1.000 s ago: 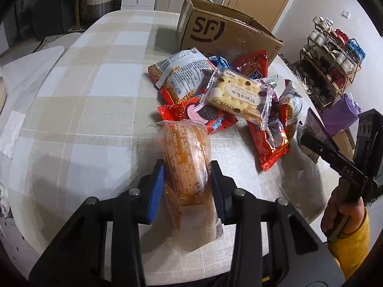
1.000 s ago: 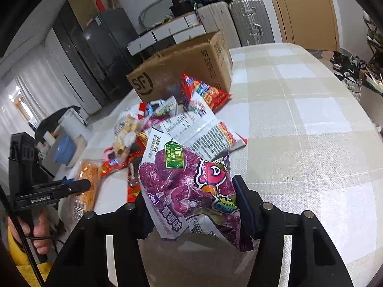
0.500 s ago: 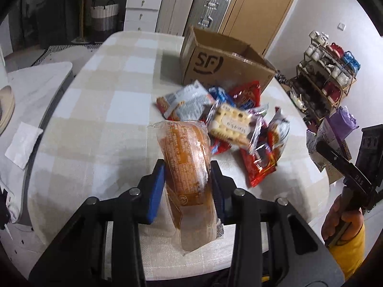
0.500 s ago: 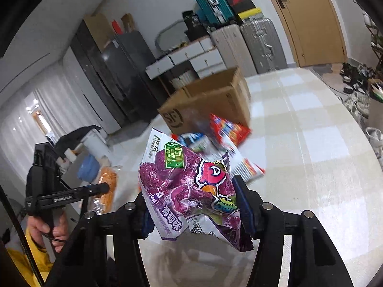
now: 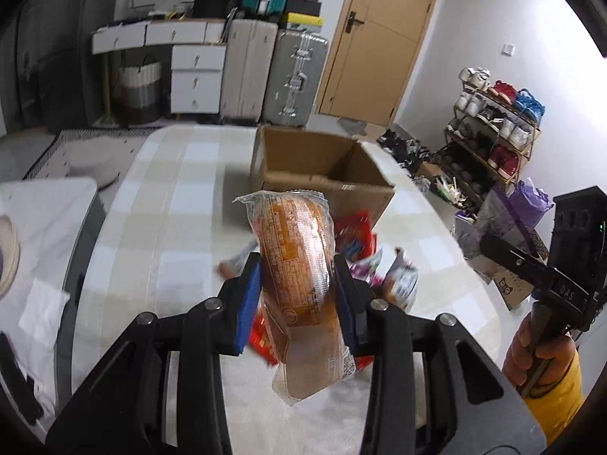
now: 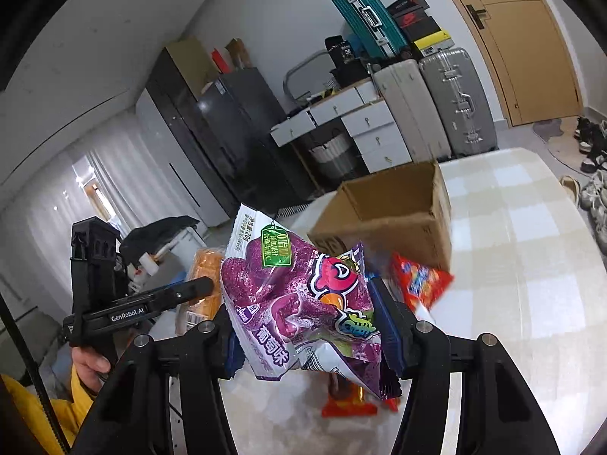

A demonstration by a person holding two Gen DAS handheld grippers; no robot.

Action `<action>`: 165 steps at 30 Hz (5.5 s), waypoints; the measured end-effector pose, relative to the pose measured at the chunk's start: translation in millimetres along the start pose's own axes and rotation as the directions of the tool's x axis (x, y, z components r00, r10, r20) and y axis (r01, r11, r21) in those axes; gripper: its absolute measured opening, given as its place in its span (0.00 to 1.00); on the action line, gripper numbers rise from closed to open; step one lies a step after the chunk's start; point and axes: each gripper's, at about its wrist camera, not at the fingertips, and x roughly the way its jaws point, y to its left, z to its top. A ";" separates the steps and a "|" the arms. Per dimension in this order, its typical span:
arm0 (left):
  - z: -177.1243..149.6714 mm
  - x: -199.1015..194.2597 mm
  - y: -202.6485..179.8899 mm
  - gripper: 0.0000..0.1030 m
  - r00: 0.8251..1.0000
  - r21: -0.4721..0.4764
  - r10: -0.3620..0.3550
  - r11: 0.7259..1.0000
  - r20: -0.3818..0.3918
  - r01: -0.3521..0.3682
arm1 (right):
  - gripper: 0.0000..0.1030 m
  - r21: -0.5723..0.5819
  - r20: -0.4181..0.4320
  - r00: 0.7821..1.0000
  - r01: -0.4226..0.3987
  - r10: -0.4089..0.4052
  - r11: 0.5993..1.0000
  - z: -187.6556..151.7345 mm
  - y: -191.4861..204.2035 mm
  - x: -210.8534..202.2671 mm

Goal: Organize snacks
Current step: 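Lift both held bags and carry them over the cardboard box, then open both tools to drop the bags into the box, then move both tools back toward the snack pile, then grasp the cracker biscuit pack with left tool while right tool grasps white chip bag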

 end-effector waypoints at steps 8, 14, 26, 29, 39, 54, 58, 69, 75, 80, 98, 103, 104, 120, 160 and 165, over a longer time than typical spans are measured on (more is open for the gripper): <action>49.6 11.6 -19.5 0.32 0.999 0.032 -0.030 0.999 0.020 0.030 | 0.56 -0.026 0.005 1.000 -0.017 0.017 1.000 40.3 -2.7 25.2; 86.8 29.1 -30.0 0.32 0.999 0.044 -0.030 0.999 0.027 0.029 | 0.56 -0.029 -0.004 1.000 -0.030 0.030 0.999 65.9 -10.2 48.3; 161.1 103.6 -29.1 0.32 0.999 0.038 -0.032 0.999 -0.011 0.033 | 0.56 0.002 -0.044 0.999 -0.027 0.027 1.000 113.0 -41.9 110.6; 176.1 133.0 -24.7 0.32 0.999 0.031 -0.025 0.999 -0.032 0.026 | 0.56 0.016 -0.062 0.998 -0.026 0.027 1.000 119.0 -51.5 127.5; 200.6 236.1 -3.2 0.32 0.992 0.006 -0.019 1.000 -0.127 0.020 | 0.56 0.072 -0.131 0.991 0.005 0.005 0.997 127.3 -88.3 178.4; 198.3 348.2 13.3 0.33 0.977 -0.010 -0.007 1.000 -0.212 0.005 | 0.56 0.077 -0.220 0.974 0.070 -0.051 0.995 114.7 -116.8 218.6; 190.0 366.1 14.9 0.33 0.973 -0.009 -0.005 1.000 -0.232 0.003 | 0.57 0.076 -0.233 0.971 0.080 -0.060 0.994 112.0 -120.5 224.7; 176.7 383.7 18.5 0.33 0.972 -0.009 0.022 1.000 -0.236 -0.024 | 0.59 0.009 -0.239 0.963 0.131 -0.125 0.991 114.4 -112.3 228.7; 171.1 366.0 15.6 0.33 0.974 -0.013 0.035 0.999 -0.223 -0.038 | 0.64 -0.013 -0.233 0.961 0.152 -0.151 0.988 116.3 -107.4 224.1; 168.7 345.3 15.0 0.37 0.978 -0.010 0.056 0.998 -0.201 -0.059 | 0.71 -0.029 -0.202 0.966 0.160 -0.162 0.987 118.7 -97.4 212.7; 144.1 191.5 -17.6 0.76 0.993 0.023 0.102 0.995 -0.050 -0.101 | 0.81 -0.066 -0.029 0.991 0.127 -0.130 0.990 106.5 -23.6 101.2; 123.7 143.3 -24.0 0.77 0.994 0.013 0.111 0.994 -0.019 -0.111 | 0.91 -0.094 0.017 0.992 0.126 -0.125 0.988 90.6 3.2 69.1; 119.0 133.7 -24.4 0.77 0.993 0.010 0.114 0.993 -0.013 -0.114 | 0.91 -0.105 0.026 0.992 0.127 -0.125 0.986 85.5 10.4 62.0; 46.6 -14.4 -24.1 0.99 0.948 -0.050 0.263 0.965 0.176 -0.259 | 0.99 -0.203 0.163 0.979 0.155 -0.123 0.967 24.1 68.6 -21.0; -42.6 147.1 -1.2 0.99 0.988 0.033 0.029 0.999 -0.149 -0.024 | 0.99 -0.328 -0.220 0.929 0.218 -0.299 0.919 -69.5 -48.9 87.5; -40.0 160.2 0.3 0.99 0.986 0.026 0.023 0.999 -0.163 -0.019 | 0.99 -0.390 -0.287 0.910 0.173 -0.298 0.904 -72.9 -54.0 111.1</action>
